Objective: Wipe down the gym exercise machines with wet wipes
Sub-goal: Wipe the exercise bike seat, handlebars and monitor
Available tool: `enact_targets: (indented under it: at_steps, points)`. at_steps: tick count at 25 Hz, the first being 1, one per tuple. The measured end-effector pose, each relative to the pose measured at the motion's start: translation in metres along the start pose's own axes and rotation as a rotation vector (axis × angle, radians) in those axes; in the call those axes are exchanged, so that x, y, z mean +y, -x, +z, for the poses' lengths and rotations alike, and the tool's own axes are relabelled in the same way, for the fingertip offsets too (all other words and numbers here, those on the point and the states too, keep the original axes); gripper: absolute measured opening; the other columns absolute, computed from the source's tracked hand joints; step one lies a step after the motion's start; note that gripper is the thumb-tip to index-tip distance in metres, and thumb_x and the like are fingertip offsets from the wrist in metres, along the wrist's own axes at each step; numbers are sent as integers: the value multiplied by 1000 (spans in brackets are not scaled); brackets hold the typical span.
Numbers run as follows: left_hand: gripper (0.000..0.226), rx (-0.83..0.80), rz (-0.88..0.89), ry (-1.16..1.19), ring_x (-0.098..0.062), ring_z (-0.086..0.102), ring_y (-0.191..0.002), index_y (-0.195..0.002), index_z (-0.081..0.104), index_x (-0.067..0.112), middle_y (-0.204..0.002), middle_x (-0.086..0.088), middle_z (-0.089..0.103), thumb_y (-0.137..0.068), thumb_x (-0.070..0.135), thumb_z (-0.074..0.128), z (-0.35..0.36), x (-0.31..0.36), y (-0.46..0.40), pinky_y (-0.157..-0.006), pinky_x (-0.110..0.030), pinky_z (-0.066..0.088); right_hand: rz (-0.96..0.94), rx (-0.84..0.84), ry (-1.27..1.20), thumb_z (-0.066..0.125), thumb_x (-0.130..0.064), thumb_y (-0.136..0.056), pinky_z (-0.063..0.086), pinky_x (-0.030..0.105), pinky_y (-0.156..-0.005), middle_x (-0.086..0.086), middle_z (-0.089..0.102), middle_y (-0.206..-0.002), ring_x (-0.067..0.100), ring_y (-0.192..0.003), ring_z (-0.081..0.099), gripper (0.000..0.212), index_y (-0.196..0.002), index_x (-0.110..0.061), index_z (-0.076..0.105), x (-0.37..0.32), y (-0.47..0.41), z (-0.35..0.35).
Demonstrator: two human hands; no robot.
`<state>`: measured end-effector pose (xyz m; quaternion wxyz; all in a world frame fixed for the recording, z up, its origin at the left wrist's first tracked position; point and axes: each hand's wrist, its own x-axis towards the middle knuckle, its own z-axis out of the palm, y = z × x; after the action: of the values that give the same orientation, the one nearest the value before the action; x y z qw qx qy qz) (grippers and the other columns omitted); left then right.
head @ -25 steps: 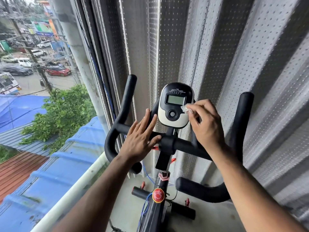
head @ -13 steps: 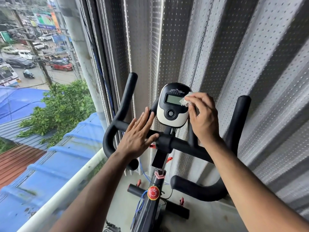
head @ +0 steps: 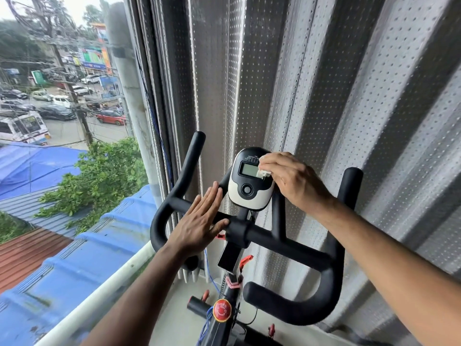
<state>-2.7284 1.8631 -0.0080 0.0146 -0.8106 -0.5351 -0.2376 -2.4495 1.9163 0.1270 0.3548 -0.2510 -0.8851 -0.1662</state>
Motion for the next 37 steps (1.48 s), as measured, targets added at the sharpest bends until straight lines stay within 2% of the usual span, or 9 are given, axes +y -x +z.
enact_targets:
  at_steps: [3,8,14,18,21,25,30,34,37]
  points:
    - [80,-13,-16,-19,-5,-14,-158,-165,-8,26,-171,12,-20,-104,69,21,-2,1,-1,-130,-35,-1,108,14,-13,66,7,-91,59,41,-95,15,72,-121,28,-109,70,27,-117,1,73,11,-26,-1]
    - [78,-22,-28,-37,-5,-13,-158,-165,-10,26,-172,11,-19,-106,67,22,-2,2,4,-130,-36,0,-186,-187,2,67,9,-88,45,37,-113,18,72,-121,27,-115,69,29,-116,2,72,2,-32,10]
    - [79,-42,-49,-48,-4,-14,-157,-165,-10,26,-172,11,-19,-105,67,21,-7,5,5,-131,-36,1,19,-190,-53,57,10,-92,60,44,-89,12,74,-115,27,-101,71,27,-111,-1,73,-4,-67,20]
    - [78,-54,-64,-54,-2,-16,-157,-165,-11,27,-171,13,-21,-107,65,26,-7,5,8,-130,-35,-1,-198,-407,12,49,8,-93,44,37,-113,7,74,-102,21,-93,69,30,-106,-5,73,-4,-62,28]
    - [79,-49,-62,-50,-1,-16,-156,-165,-11,27,-170,14,-21,-106,65,28,-7,6,8,-129,-32,-3,-82,-341,45,50,11,-91,43,36,-114,7,73,-102,20,-93,68,31,-104,-6,72,-6,-73,28]
    - [80,-50,-69,-50,0,-16,-156,-165,-10,27,-170,14,-20,-107,62,32,-8,7,8,-129,-32,-3,-318,-516,103,50,5,-93,31,28,-119,2,71,-98,16,-93,67,28,-98,-10,72,-34,-60,35]
    - [79,-51,-66,-49,-1,-15,-156,-165,-10,27,-171,13,-20,-107,62,32,-7,3,9,-129,-31,-3,-293,-455,113,55,3,-93,51,39,-102,6,73,-104,23,-99,68,24,-104,-6,74,-8,-54,27]
    - [80,-59,-65,-49,0,-15,-156,-165,-10,27,-171,14,-20,-107,61,34,-8,5,8,-129,-31,-2,-277,-404,162,44,11,-89,41,38,-115,7,72,-99,22,-94,68,34,-97,-7,71,-25,-59,33]
    - [79,-61,-64,-31,0,-15,-156,-165,-10,28,-171,13,-19,-108,60,35,-10,7,9,-129,-30,-3,-420,-525,178,36,4,-94,23,38,-126,8,71,-121,20,-118,64,42,-115,-6,71,-41,-27,29]
